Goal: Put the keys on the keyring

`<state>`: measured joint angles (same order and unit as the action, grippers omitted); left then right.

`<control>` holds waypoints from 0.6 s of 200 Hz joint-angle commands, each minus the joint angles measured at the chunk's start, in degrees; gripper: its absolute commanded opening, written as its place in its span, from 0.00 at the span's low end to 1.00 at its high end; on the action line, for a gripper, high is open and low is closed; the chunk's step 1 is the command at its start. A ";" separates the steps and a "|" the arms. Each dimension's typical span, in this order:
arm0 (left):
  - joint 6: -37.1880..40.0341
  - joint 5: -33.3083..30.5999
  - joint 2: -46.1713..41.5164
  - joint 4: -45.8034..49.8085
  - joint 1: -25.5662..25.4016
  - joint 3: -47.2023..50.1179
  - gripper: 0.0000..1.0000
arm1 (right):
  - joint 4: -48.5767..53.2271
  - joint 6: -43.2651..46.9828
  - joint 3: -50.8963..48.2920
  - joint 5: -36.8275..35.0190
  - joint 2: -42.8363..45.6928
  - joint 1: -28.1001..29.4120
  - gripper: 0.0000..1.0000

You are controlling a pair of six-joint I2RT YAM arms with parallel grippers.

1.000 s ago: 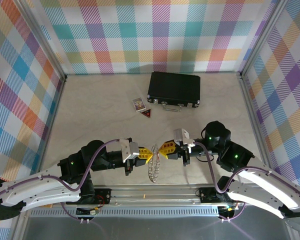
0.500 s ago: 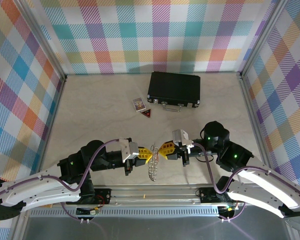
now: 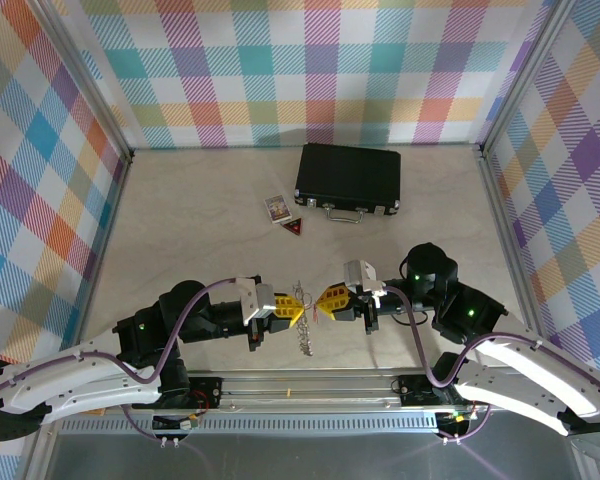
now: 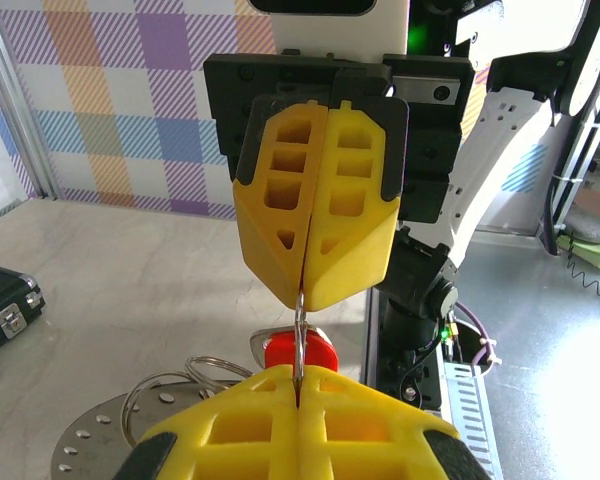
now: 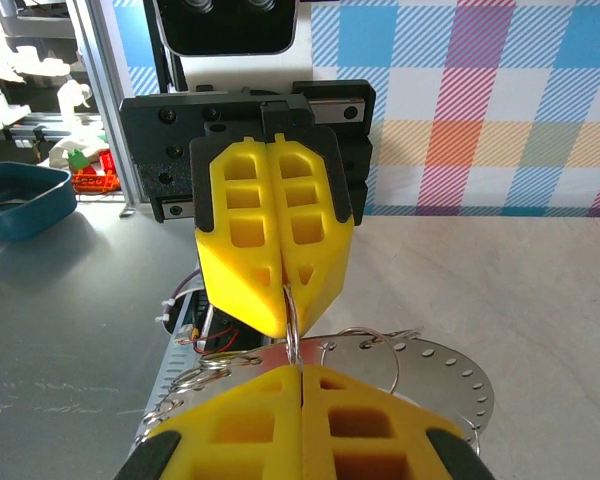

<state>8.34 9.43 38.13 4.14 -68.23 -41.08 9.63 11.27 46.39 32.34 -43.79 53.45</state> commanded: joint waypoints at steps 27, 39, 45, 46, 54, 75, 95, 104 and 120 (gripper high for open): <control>-0.43 0.15 0.34 -2.66 -0.14 -1.73 0.00 | -0.05 0.77 1.08 0.80 0.15 0.65 0.00; -0.34 0.09 0.62 -2.48 -0.11 -1.90 0.00 | -0.23 0.78 1.10 0.80 0.21 0.64 0.00; -0.34 0.14 0.76 -2.50 -0.15 -1.97 0.00 | -0.22 0.77 1.08 0.80 0.20 0.70 0.00; -0.34 0.14 0.78 -2.48 -0.15 -1.98 0.00 | -0.22 0.82 1.07 0.80 0.20 0.69 0.00; -0.25 0.15 0.76 -2.47 -0.14 -2.01 0.00 | -0.14 0.78 1.04 0.80 0.15 0.69 0.00; -0.29 0.06 0.87 -2.66 -0.14 -2.01 0.00 | -0.36 0.69 0.98 1.10 0.03 0.69 0.00; -0.25 0.06 0.89 -2.74 -0.11 -1.91 0.00 | -0.27 0.70 1.03 1.15 0.01 0.69 0.00; -0.25 0.06 0.91 -2.75 -0.14 -1.91 0.00 | -0.29 0.69 1.05 1.24 0.02 0.69 0.00; -0.12 -0.01 0.98 -2.79 -0.15 -1.98 0.00 | -0.22 0.69 0.99 1.32 -0.05 0.69 0.00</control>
<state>8.36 9.45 39.29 4.29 -68.23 -41.08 10.00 11.27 46.39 32.34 -43.83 53.71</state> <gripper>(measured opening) 0.059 0.042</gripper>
